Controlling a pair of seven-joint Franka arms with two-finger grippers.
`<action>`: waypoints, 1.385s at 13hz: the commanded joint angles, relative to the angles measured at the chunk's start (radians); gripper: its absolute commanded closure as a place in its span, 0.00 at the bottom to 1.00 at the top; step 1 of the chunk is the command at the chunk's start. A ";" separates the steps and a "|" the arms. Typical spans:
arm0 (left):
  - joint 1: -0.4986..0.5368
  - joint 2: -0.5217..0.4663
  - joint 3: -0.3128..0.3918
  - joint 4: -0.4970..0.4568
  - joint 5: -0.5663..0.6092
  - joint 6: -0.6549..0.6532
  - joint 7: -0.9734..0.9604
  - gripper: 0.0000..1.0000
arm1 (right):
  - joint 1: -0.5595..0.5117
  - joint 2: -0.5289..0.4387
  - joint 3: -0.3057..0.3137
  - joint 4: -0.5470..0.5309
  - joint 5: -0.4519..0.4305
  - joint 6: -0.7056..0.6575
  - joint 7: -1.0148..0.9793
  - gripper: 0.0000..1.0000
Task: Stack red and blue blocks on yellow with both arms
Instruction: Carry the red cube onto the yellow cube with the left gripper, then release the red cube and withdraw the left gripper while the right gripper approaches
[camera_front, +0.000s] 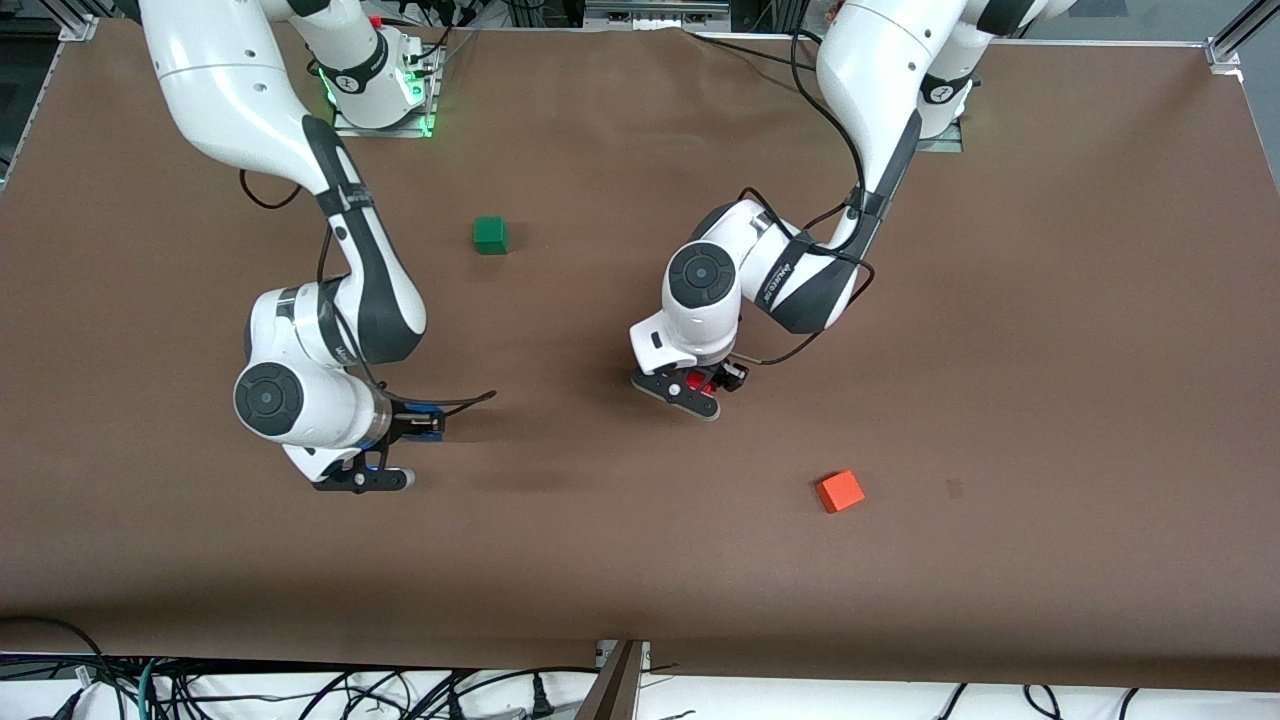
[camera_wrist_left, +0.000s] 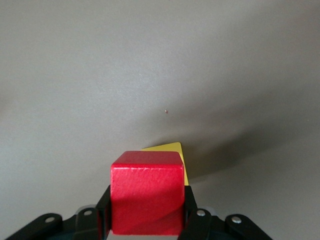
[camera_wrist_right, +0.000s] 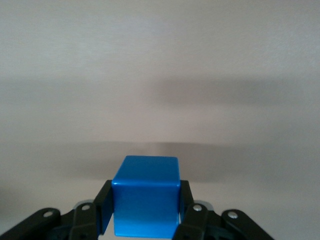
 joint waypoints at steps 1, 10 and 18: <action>-0.011 -0.005 0.009 -0.014 0.006 0.012 -0.017 0.84 | 0.032 -0.008 0.005 0.035 0.012 -0.055 0.091 0.57; 0.123 -0.098 0.018 0.157 -0.075 -0.256 -0.062 0.00 | 0.134 -0.017 0.007 0.159 0.102 -0.133 0.333 0.57; 0.510 -0.337 0.024 0.167 -0.075 -0.280 -0.056 0.00 | 0.447 0.040 -0.002 0.227 0.104 0.208 0.960 0.55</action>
